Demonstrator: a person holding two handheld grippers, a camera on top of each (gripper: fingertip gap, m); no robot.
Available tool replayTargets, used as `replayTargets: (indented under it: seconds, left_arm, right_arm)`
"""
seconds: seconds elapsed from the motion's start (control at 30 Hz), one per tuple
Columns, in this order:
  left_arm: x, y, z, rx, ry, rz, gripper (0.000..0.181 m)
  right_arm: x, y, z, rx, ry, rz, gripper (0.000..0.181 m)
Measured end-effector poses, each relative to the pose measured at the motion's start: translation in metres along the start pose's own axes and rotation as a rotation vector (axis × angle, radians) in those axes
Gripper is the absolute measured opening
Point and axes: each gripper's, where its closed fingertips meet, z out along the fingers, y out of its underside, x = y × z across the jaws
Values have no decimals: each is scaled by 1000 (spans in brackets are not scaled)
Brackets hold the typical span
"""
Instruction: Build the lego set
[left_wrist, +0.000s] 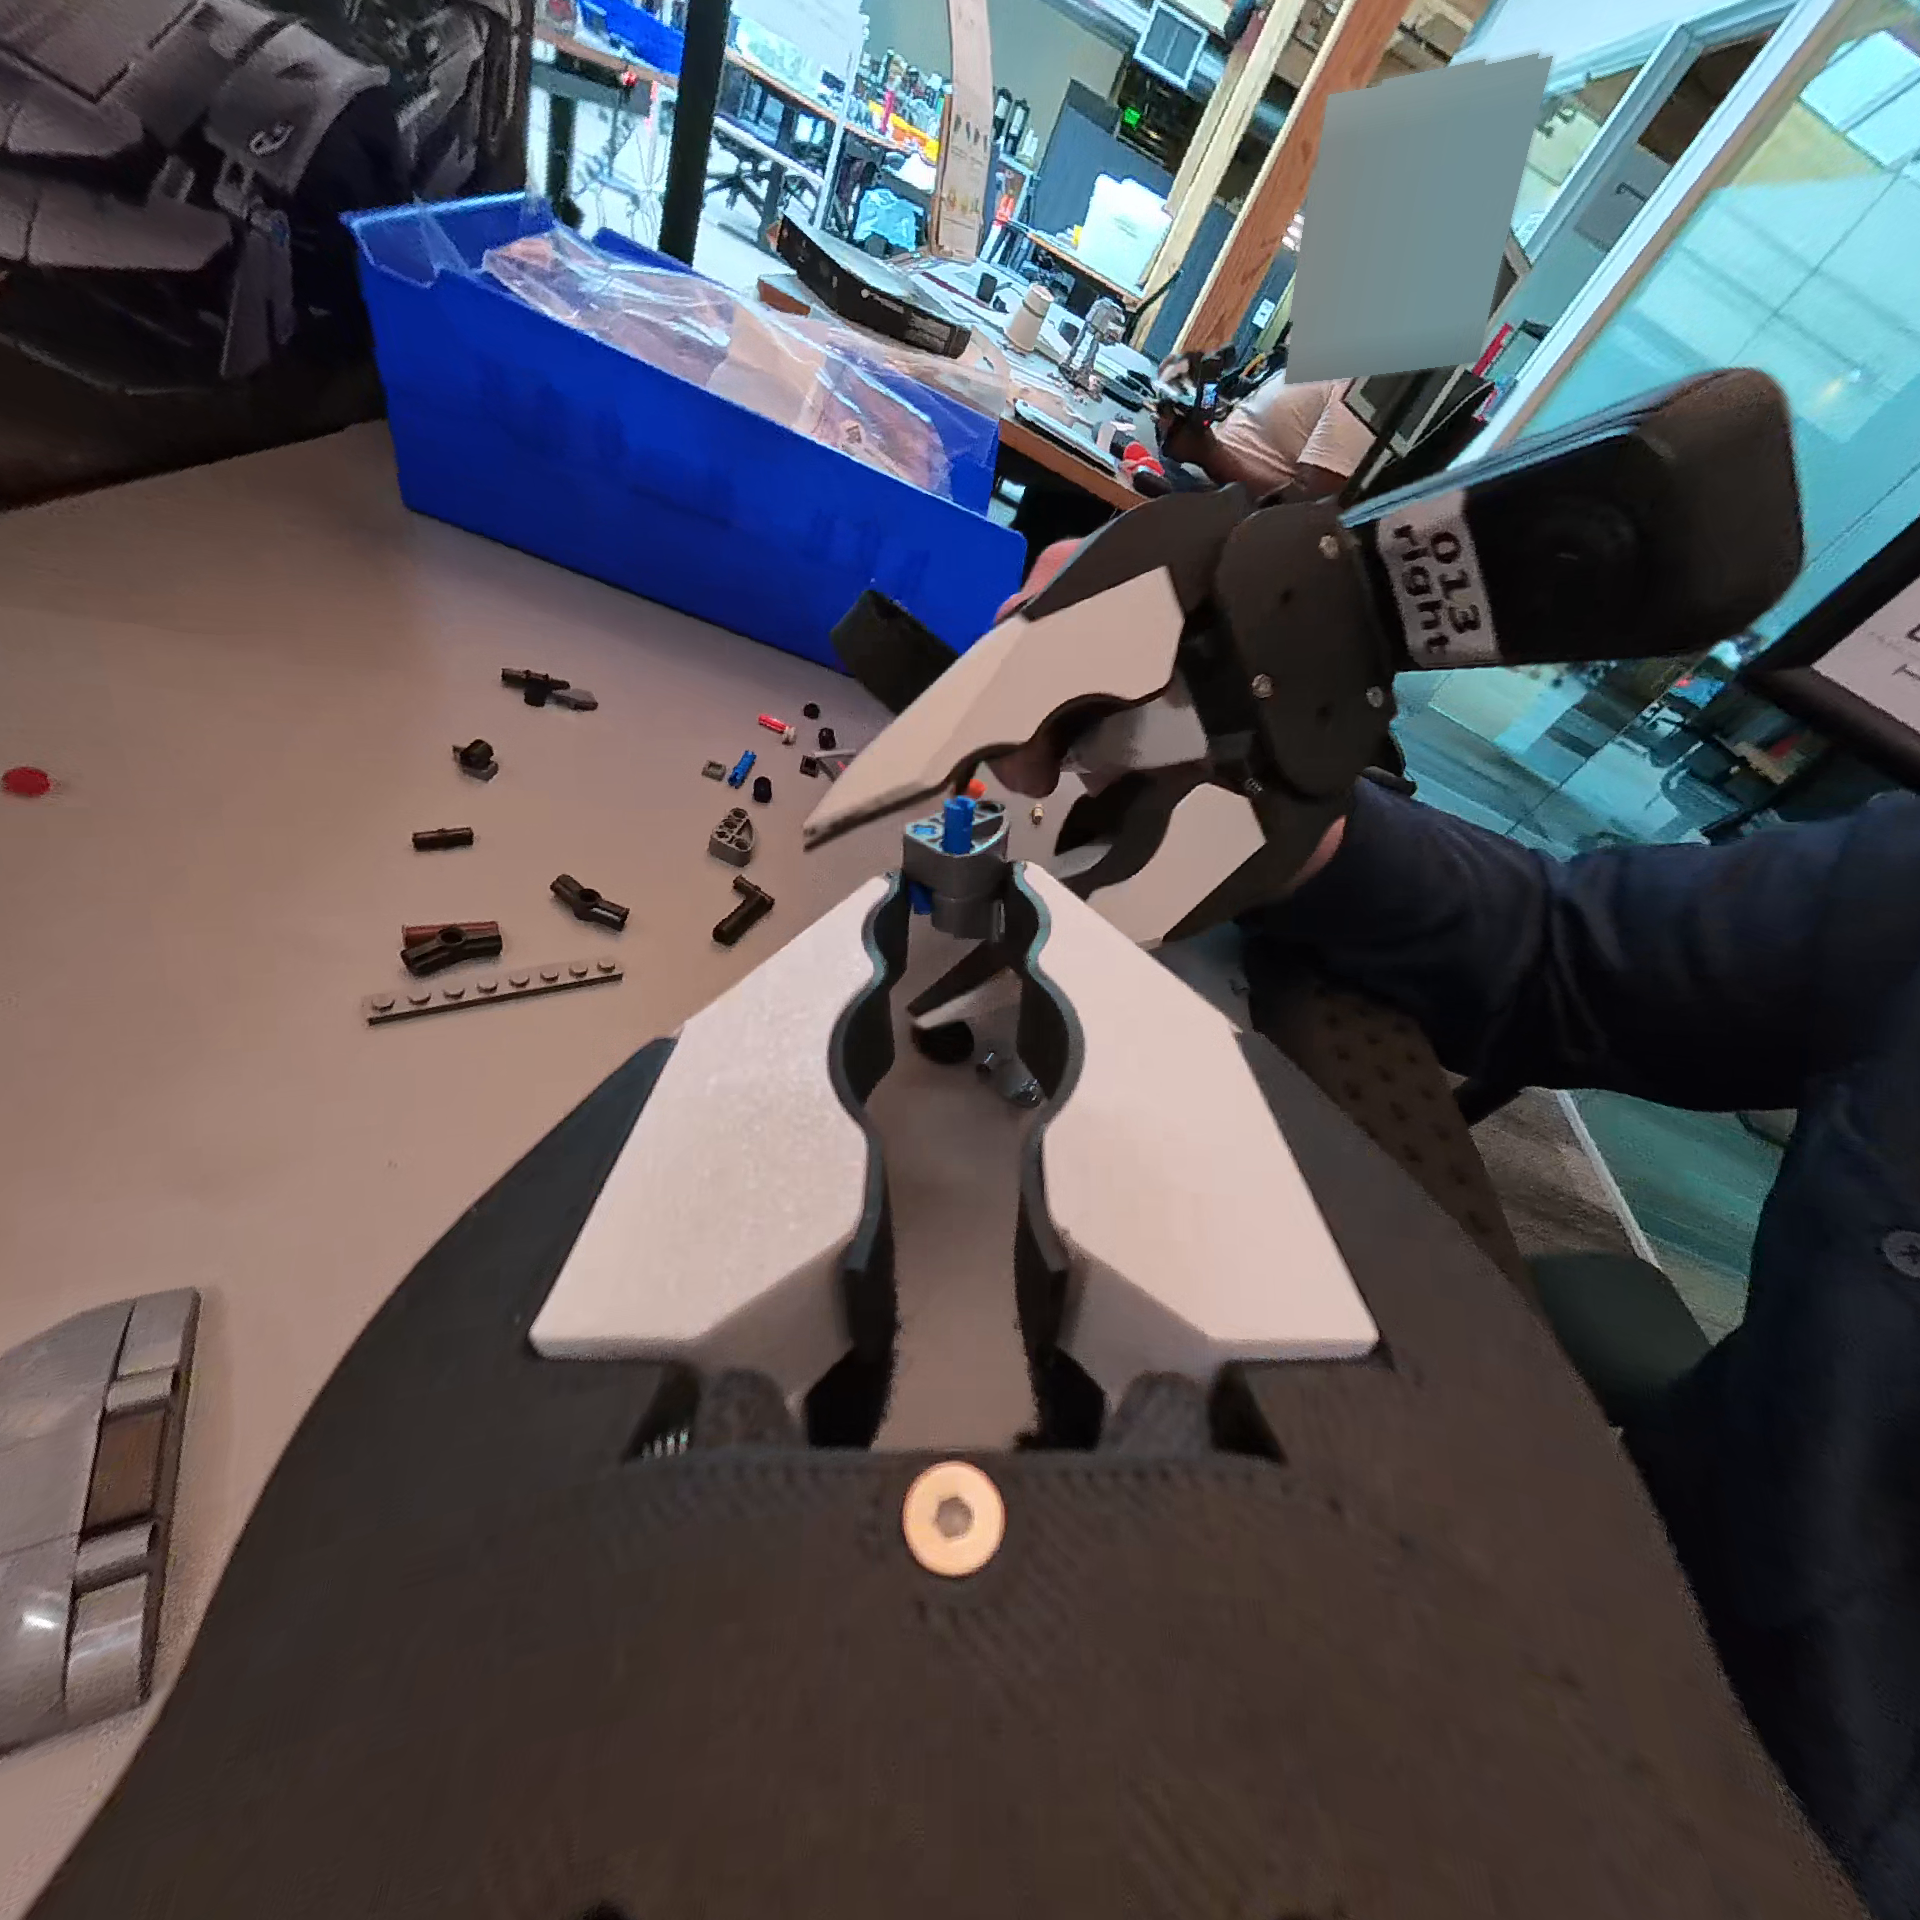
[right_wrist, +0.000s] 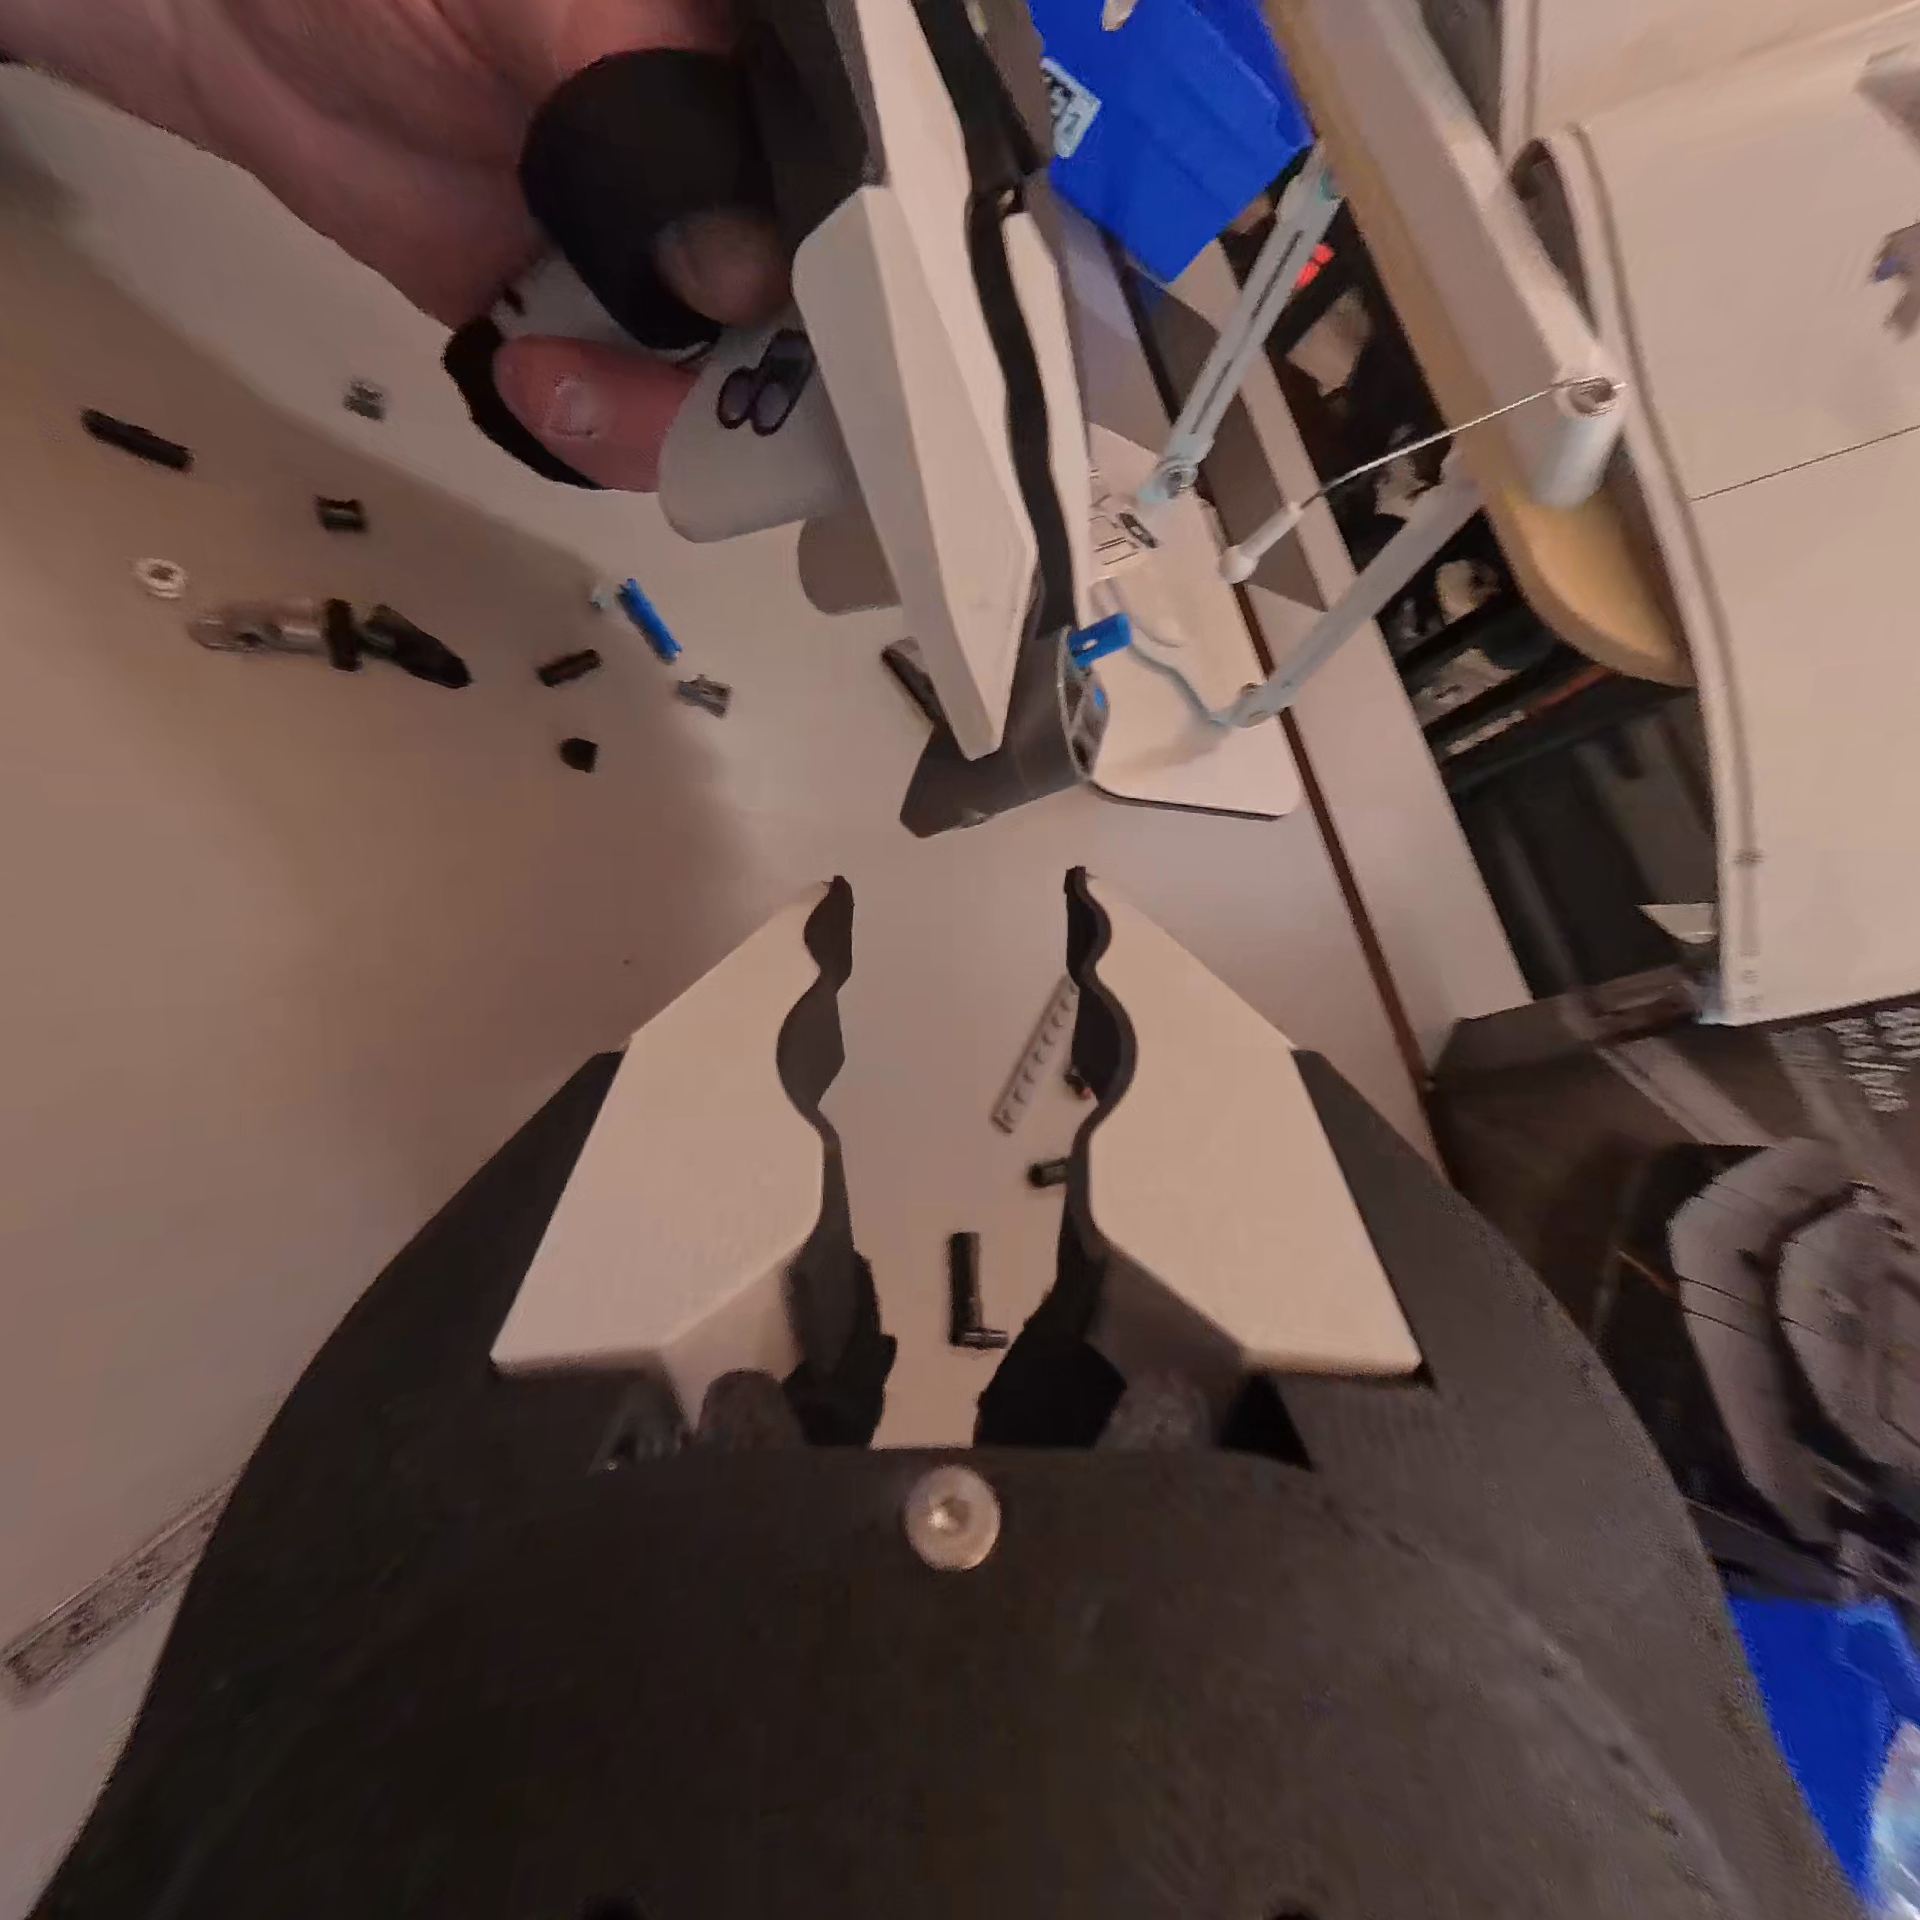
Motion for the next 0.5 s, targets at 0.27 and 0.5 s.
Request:
replayTargets:
  seconds: [0.27, 0.5]
  left_arm:
    - [-2, 5, 7, -20, -27, -27, 15]
    - [-17, 1, -3, 0, -91, -47, 15]
  right_arm:
    - [-2, 0, 2, -48, 57, -111, 31]
    - [10, -2, -1, -27, 102, -45, 29]
